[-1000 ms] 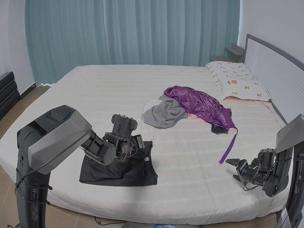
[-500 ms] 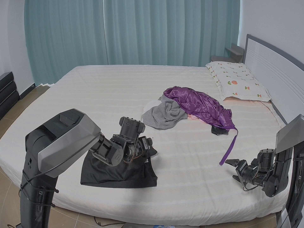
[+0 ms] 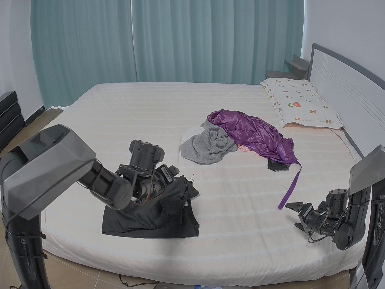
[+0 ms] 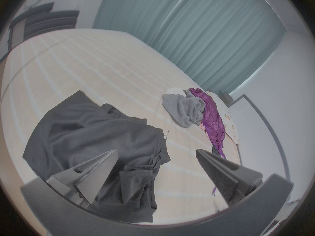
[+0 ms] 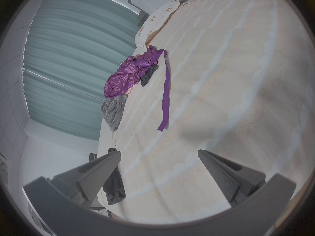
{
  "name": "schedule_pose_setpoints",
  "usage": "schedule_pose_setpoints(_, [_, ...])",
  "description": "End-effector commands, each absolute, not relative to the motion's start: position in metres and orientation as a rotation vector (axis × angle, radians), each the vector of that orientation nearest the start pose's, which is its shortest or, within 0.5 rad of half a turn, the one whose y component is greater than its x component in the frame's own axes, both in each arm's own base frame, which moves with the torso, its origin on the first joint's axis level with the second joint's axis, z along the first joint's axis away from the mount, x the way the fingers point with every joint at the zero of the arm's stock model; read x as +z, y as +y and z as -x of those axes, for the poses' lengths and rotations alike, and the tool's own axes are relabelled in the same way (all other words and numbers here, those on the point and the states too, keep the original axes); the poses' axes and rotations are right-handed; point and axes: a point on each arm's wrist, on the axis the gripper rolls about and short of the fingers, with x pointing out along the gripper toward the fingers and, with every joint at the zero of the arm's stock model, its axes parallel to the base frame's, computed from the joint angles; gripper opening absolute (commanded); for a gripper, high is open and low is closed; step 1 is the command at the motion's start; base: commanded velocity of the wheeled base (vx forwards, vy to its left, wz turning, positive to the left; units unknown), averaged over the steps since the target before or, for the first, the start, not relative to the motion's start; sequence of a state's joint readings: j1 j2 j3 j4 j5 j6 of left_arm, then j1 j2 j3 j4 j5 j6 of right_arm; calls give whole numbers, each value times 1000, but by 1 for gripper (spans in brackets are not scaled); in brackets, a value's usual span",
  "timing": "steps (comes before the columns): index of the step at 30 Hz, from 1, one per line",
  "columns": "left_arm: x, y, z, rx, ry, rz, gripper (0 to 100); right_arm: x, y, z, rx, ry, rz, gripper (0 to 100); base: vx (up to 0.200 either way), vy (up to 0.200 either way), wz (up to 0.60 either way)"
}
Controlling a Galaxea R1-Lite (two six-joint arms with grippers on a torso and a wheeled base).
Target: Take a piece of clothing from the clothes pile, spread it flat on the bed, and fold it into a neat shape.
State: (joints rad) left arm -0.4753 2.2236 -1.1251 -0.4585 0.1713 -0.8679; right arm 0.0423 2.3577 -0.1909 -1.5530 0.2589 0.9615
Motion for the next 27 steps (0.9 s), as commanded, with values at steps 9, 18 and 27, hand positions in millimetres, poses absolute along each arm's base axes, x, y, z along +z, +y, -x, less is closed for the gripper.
schedule_pose_setpoints(9, [57,-107,-348,97,797,889,100,-33,17,-260,-17,696,-991,100,0,133,0])
schedule_pose_setpoints(18, [39,-91,-336,90,771,1009,100,-32,17,-262,-16,691,-992,100,0,200,0])
schedule_pose_setpoints(27, [19,-85,-333,104,788,1014,100,-10,40,-262,99,645,-944,100,0,200,0])
